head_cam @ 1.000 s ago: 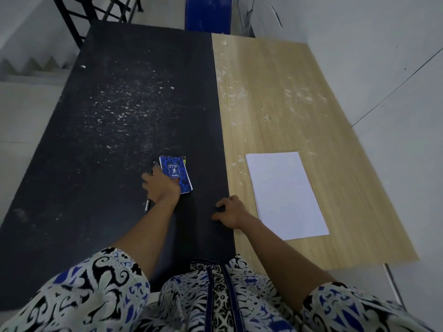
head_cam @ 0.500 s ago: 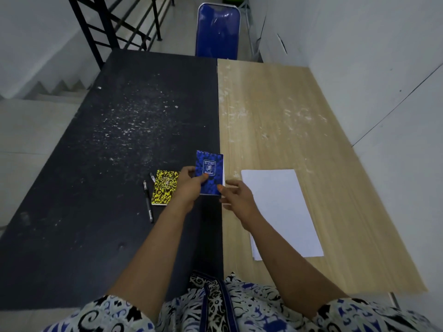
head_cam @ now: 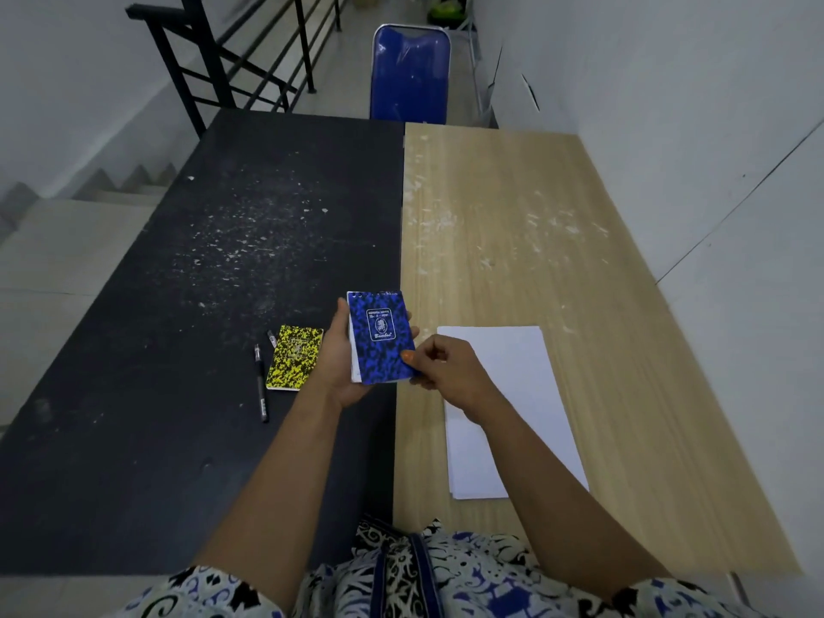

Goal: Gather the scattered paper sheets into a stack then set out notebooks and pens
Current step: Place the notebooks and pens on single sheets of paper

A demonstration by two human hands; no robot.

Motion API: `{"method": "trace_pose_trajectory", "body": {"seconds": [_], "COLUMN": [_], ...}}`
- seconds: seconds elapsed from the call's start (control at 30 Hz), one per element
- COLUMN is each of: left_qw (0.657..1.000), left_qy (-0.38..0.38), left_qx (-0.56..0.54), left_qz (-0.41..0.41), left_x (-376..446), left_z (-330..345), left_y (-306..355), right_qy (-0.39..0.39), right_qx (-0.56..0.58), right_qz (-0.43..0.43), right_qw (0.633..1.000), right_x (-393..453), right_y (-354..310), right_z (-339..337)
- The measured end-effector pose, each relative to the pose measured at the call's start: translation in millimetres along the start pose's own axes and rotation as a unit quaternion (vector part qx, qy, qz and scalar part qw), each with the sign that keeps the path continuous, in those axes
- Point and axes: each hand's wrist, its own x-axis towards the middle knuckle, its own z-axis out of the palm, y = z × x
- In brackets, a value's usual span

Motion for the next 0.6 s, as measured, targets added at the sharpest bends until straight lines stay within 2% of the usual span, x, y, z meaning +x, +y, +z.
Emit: {"method": "trace_pose_trajectory", "body": {"seconds": [0.07, 0.13, 0.2, 0.27, 0.33, 0.43, 0.6], "left_qw": [0.999, 0.998, 0.998, 0.999, 0.998, 0.994, 0.991], "left_qy": [0.023, 0.039, 0.041, 0.024, 0.010, 0.025, 0.065], "left_qx": [0.020, 0.022, 0.030, 0.042, 0.063, 0.102, 0.111], "left_qz": [0.012, 0.031, 0.030, 0.013, 0.015, 0.032, -0.022], "left_x": [-1.7, -2.1, -6.7, -12.8, -20.1, -30.0, -20.5], "left_z": [6.3, 4.4, 1.8, 2.4, 10.7, 20.5, 5.5], "left_y": [-3.3, -6.1, -4.8, -5.9, -9.1, -11.6, -14.3], "right_qy": [0.006, 0.007, -0.014, -0.056, -0.078, -0.066, -0.089], "right_qx": [0.013, 0.131, 0.265, 0.333, 0.322, 0.256, 0.229], "right_qz": [0.002, 0.021, 0.032, 0.030, 0.030, 0.043, 0.072], "right_qw": [1.000, 0.991, 0.964, 0.941, 0.943, 0.963, 0.967], "right_x": [-0.1, 0.7, 0.5, 1.8, 3.1, 4.1, 2.1], "right_y": [-3.9, -12.9, -25.0, -32.8, -35.2, -28.6, -6.4], "right_z": [-6.2, -11.4, -16.7, -21.1, -20.8, -16.0, -17.3]}}
